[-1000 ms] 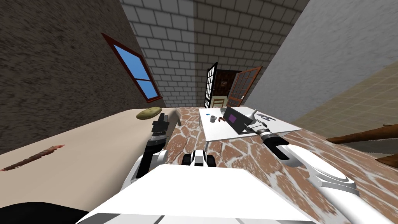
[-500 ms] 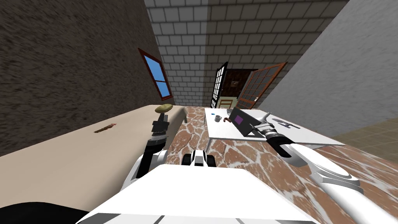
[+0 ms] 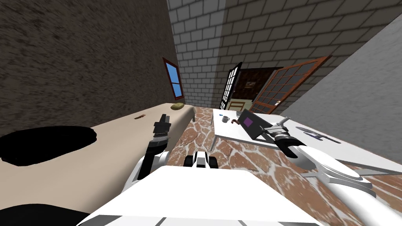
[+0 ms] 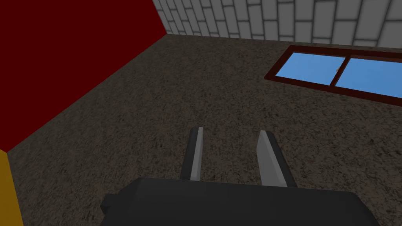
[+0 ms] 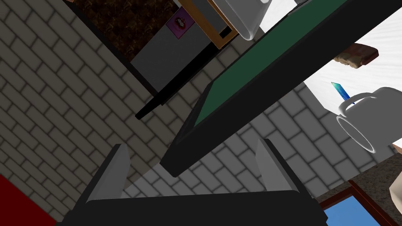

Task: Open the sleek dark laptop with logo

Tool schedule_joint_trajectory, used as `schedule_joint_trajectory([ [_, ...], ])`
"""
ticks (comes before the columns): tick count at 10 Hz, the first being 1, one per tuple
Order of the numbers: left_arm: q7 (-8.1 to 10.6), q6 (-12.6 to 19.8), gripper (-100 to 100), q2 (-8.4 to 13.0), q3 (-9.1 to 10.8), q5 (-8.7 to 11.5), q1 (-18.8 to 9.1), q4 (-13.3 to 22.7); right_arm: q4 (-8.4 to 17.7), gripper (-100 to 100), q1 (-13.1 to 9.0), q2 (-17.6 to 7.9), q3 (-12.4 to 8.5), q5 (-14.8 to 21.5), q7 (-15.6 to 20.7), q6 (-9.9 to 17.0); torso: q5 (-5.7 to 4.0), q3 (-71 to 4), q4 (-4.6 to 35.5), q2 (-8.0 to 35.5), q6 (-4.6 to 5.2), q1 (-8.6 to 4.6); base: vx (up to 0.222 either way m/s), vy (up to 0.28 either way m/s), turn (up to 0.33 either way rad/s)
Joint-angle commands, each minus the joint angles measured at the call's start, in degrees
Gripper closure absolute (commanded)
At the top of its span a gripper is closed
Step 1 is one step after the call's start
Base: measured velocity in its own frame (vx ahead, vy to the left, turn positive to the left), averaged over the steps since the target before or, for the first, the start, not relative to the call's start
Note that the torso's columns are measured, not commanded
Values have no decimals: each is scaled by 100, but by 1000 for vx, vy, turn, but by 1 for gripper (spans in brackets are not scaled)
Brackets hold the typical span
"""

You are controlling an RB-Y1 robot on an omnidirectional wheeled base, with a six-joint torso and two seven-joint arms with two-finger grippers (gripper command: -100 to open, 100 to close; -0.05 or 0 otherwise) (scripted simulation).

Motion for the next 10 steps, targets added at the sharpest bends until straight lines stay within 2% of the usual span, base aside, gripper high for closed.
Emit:
schedule_joint_trajectory([
  [1, 0, 0, 0, 0, 0, 0, -1, 0, 305, -100, -117, -92, -10, -24, -33, 219, -1, 16, 8, 27, 3, -3, -147, 15, 232],
  [2, 0, 0, 0, 0, 1, 0, 1, 0, 494, -100, -180, -138, -35, -34, -52, 333, -3, 15, 8, 20, 12, -10, -107, 12, 279],
  [3, 0, 0, 0, 0, 1, 0, 1, 0, 460, -100, -204, -81, -37, 6, -23, 221, -4, 7, 4, 9, 4, -12, -50, 3, 69],
  [4, 0, 0, 0, 0, 2, 0, 3, 0, 305, 100, -117, -92, -10, -24, -33, 219, -4, -1, 0, -4, 12, -14, 46, -14, -223],
  [6, 0, -1, 0, 1, 3, 0, 6, -1, -73, 100, 8, -1, 40, -3, 7, -10, -32, -12, -23, -29, 20, -17, 178, -18, -418],
  [7, 0, -1, 0, 1, 3, 0, 7, -1, -73, 100, 8, -1, 40, -3, 7, -10, -32, -10, -22, -23, 21, -25, 156, 10, -244],
  [8, 0, -1, 0, 1, 2, 0, 5, -1, -262, 100, 71, 45, 65, 7, 26, -124, -37, -2, -16, -8, -2, -49, 138, -15, -335],
  [10, 0, -1, 0, 1, 3, 0, 6, -1, -640, 100, 197, 136, 115, 27, 66, -353, -50, 12, -18, 9, 26, -52, 193, 3, -406],
])
